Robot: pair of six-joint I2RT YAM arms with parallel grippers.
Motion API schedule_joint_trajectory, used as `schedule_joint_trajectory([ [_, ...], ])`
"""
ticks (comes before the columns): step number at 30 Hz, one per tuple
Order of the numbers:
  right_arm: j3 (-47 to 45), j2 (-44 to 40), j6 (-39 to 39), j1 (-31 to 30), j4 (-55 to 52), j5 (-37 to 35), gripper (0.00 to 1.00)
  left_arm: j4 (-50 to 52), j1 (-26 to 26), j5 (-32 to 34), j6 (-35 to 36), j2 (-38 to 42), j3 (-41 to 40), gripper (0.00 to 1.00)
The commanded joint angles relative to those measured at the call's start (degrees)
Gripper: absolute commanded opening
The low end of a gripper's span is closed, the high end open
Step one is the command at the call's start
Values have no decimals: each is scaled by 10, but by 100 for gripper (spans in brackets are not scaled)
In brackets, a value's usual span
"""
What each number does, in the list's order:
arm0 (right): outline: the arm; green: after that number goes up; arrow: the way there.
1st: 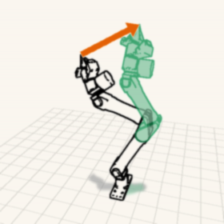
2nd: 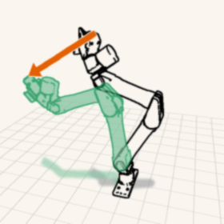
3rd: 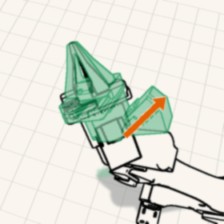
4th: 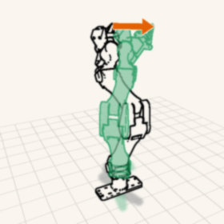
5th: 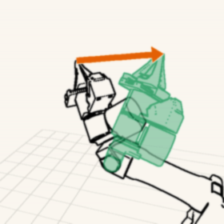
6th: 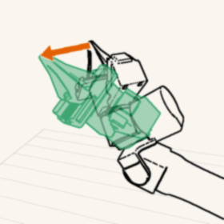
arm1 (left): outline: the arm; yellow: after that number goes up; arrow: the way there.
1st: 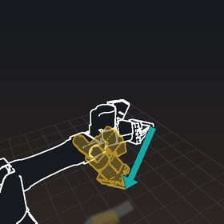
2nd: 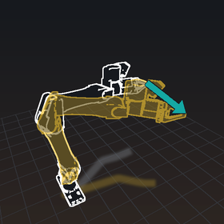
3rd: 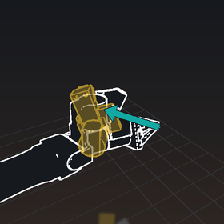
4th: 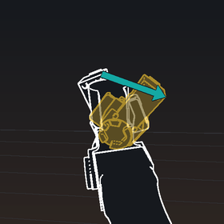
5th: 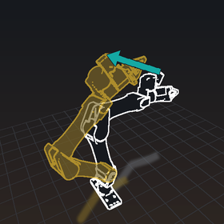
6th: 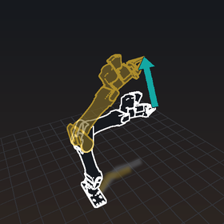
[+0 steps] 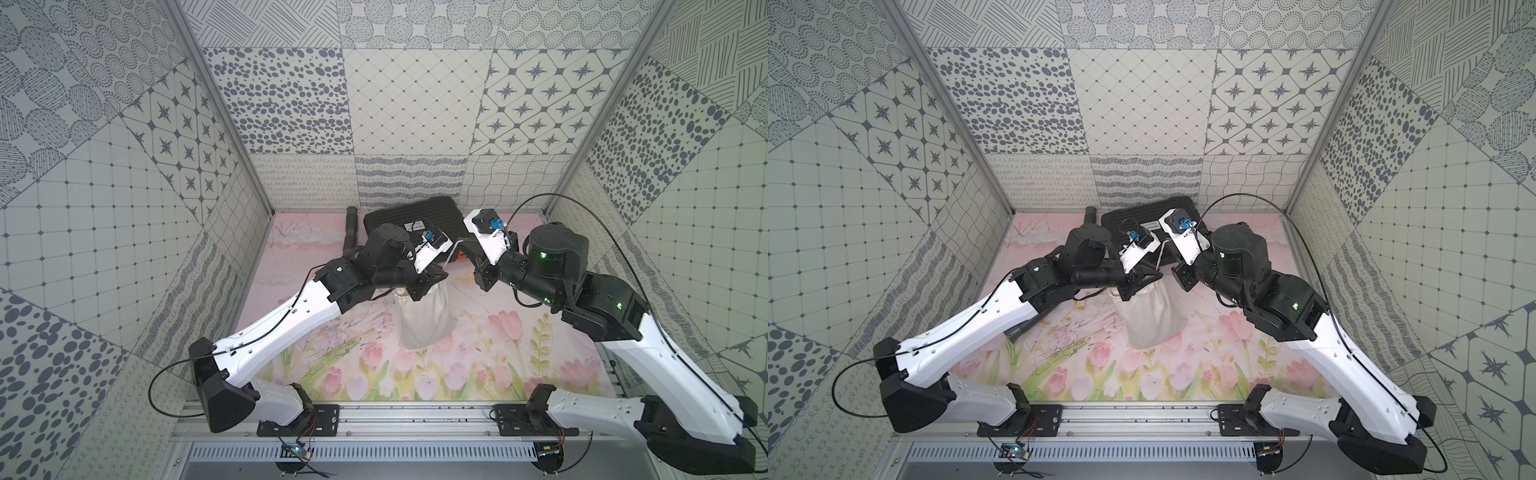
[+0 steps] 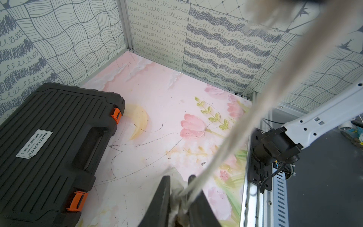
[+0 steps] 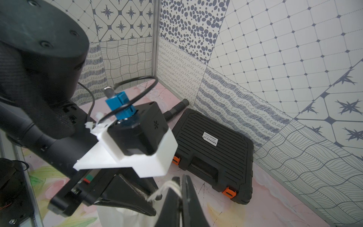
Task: Close the soil bag
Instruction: Frap the soil bag at the center of the board.
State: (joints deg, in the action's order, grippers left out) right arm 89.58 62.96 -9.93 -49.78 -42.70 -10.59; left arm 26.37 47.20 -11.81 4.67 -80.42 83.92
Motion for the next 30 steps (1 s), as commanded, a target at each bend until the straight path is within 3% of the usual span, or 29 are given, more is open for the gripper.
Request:
schedule_joint_trajectory([
  [1,39,-28,-5,3,93,-20,0,83,5,20,19,-2,3,20],
  [30,47,-32,-13,51,94,-37,0,137,5,61,44,20,-6,20],
])
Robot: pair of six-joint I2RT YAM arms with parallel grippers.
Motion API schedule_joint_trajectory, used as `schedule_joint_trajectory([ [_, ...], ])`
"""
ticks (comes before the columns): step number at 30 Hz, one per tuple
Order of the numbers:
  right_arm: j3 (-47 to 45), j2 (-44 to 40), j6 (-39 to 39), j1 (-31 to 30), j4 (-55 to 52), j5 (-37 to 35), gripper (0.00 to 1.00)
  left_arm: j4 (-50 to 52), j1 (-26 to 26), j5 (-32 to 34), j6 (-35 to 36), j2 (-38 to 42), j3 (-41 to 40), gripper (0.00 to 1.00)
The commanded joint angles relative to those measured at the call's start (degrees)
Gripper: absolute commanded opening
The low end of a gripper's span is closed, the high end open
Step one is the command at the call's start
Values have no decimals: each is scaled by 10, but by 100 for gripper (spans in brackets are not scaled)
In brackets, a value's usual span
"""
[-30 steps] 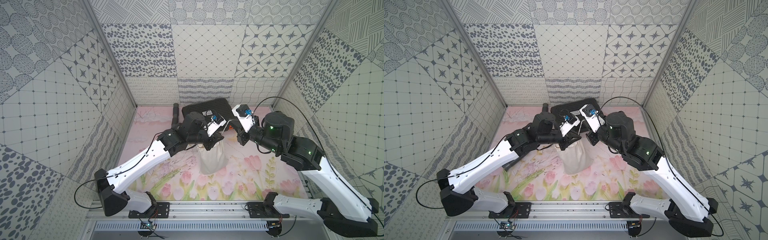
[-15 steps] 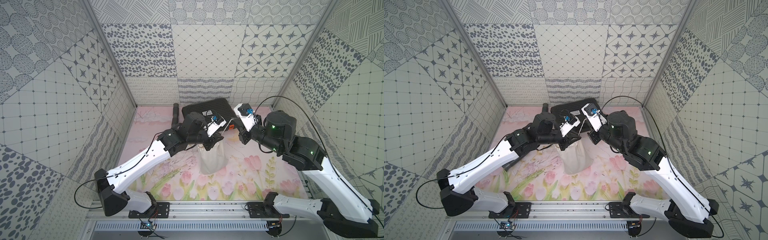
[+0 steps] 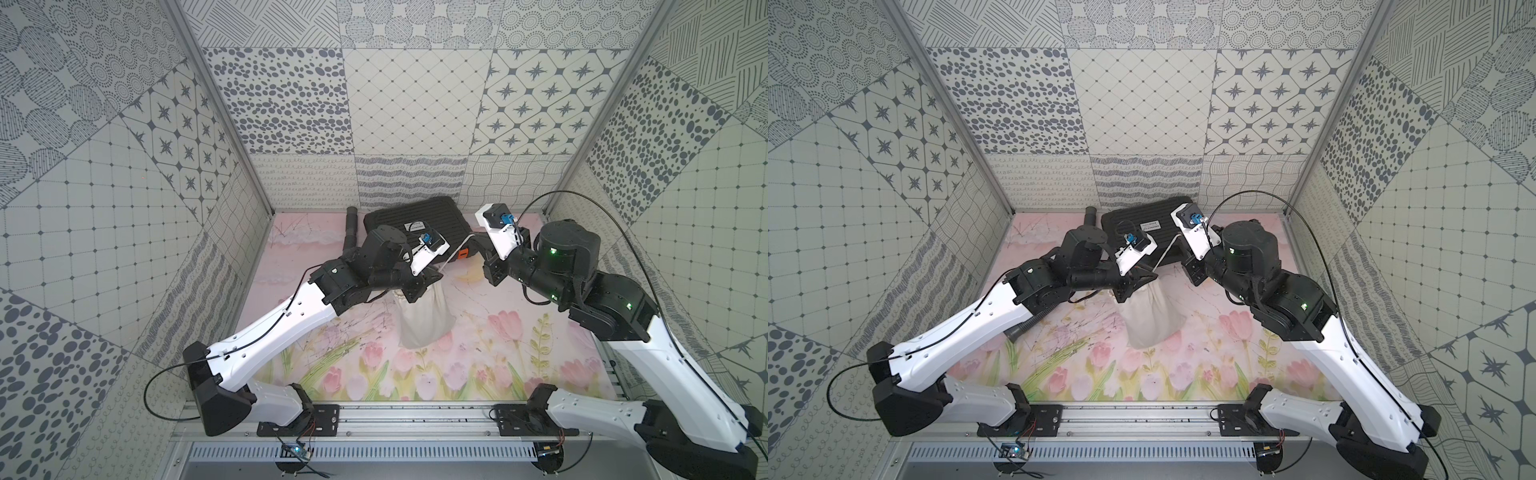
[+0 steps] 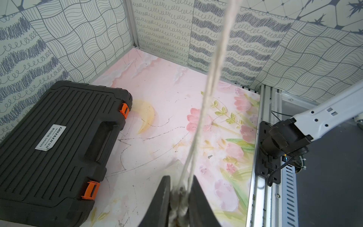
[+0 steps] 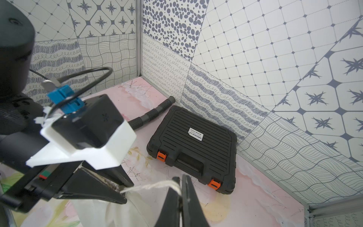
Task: Close the soil bag
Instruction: Frap the soil bag at the center of the board.
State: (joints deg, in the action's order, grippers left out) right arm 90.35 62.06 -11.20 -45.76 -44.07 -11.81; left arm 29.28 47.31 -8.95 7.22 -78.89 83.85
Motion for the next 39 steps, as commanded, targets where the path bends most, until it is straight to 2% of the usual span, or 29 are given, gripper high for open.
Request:
schedule_joint_trajectory([
  [1,38,-23,0,12,108,-24,0,109,4,33,20,4,-6,20],
  [39,97,-4,13,22,110,-4,0,139,4,63,47,-13,7,21],
])
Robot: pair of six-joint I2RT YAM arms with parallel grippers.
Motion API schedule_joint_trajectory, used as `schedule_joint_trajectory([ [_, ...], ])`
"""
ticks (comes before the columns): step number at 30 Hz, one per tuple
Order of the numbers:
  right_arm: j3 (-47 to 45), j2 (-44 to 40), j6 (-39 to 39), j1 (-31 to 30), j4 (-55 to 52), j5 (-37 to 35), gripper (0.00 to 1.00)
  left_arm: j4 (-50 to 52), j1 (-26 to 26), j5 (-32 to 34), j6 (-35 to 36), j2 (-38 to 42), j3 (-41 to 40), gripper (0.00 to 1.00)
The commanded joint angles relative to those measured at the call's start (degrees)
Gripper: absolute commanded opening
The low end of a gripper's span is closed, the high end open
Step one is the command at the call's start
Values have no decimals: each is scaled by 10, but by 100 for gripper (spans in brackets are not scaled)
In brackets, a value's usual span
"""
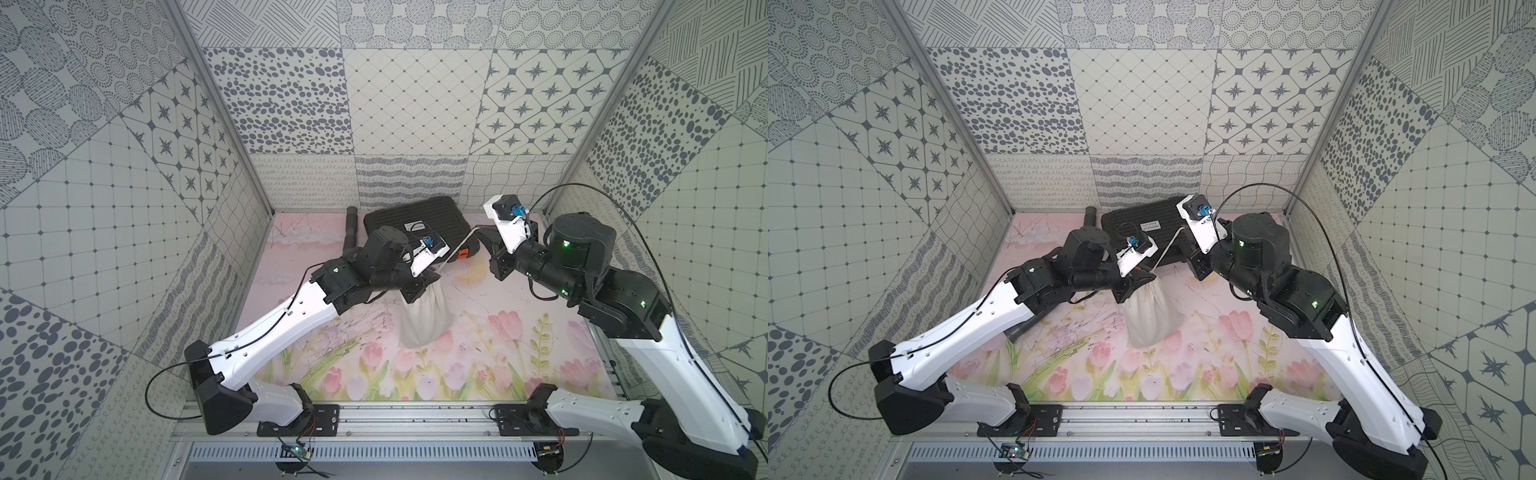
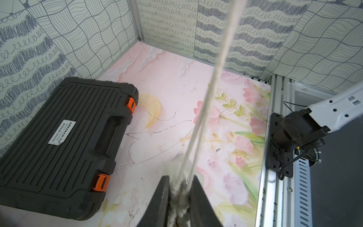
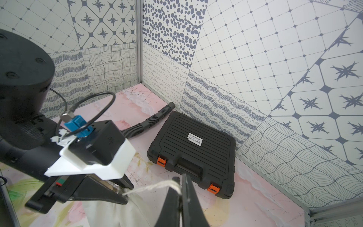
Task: Close the soil bag
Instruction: Frap the soil bag at the center of the board.
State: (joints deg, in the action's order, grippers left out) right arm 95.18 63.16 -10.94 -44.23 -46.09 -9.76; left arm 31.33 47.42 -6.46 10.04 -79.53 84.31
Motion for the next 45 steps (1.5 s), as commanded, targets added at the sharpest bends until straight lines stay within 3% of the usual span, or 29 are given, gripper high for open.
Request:
schedule_joint_trajectory([
  [1,51,-14,9,7,130,-27,0,119,3,38,20,-8,2,21],
  [14,61,-20,-11,7,129,-38,0,159,3,52,32,-44,47,21],
  [29,83,-13,-55,7,129,-52,0,271,3,32,36,-100,136,20],
  [36,86,-13,-66,7,129,-60,0,297,3,17,41,-111,143,19],
  [45,104,-6,-72,7,129,-60,0,305,3,54,44,-116,139,18],
])
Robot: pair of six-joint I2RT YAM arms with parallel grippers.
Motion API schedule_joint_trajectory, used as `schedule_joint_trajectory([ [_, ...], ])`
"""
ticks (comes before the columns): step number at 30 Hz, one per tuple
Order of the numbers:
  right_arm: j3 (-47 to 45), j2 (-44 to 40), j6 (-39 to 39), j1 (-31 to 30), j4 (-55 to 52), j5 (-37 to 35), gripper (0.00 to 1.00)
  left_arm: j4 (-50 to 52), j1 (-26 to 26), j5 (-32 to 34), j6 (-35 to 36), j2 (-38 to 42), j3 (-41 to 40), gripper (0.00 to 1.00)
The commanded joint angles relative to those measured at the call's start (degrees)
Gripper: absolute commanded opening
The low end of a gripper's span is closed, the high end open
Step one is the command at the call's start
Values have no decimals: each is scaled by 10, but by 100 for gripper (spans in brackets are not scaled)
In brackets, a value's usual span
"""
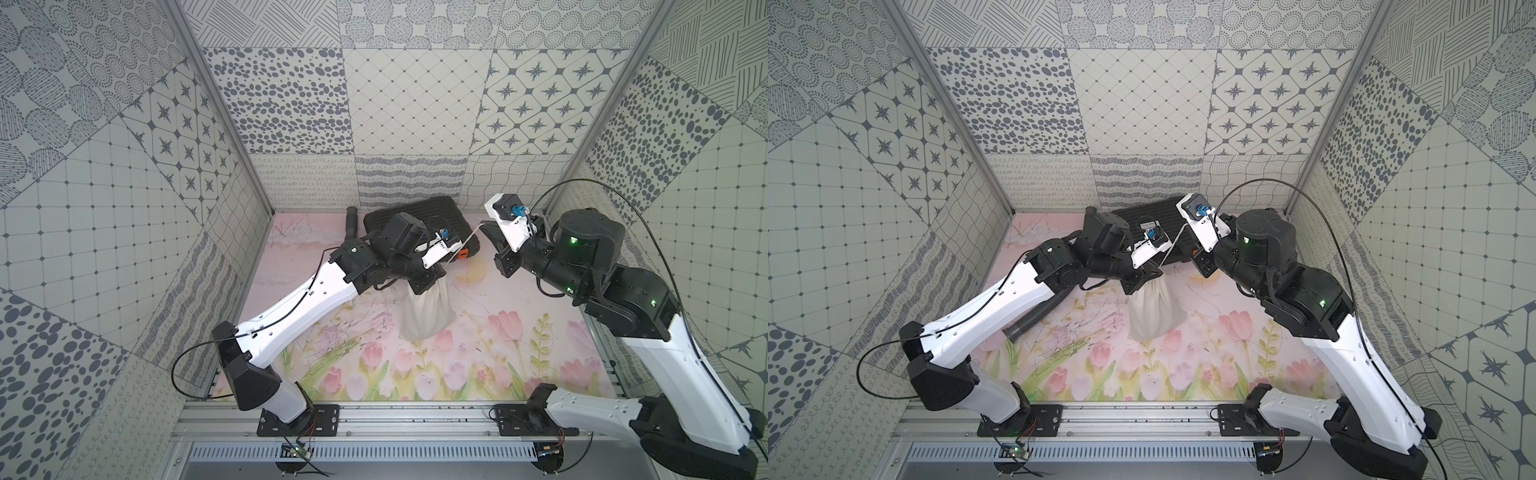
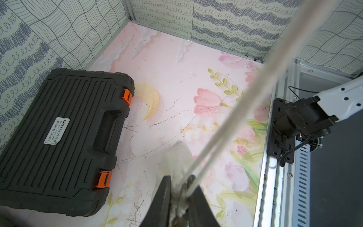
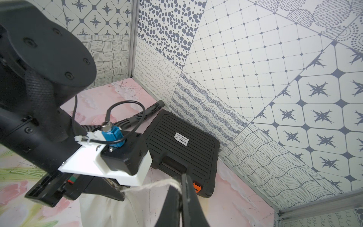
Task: Close the soil bag
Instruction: Frap the soil bag at the center of the board.
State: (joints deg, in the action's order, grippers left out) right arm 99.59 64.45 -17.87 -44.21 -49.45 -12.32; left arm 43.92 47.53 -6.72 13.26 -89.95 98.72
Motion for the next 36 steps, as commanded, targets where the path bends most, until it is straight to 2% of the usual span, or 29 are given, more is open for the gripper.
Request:
schedule_joint_trajectory([
  [1,62,-19,-4,6,162,-34,0,181,2,62,11,-13,-5,18],
  [9,68,-10,-15,7,163,-39,0,197,2,94,17,-14,-7,18],
  [23,87,-10,-3,10,163,-29,0,187,2,102,21,-23,-5,24],
  [36,90,0,2,11,163,-22,0,175,-1,104,18,-10,-11,25],
])
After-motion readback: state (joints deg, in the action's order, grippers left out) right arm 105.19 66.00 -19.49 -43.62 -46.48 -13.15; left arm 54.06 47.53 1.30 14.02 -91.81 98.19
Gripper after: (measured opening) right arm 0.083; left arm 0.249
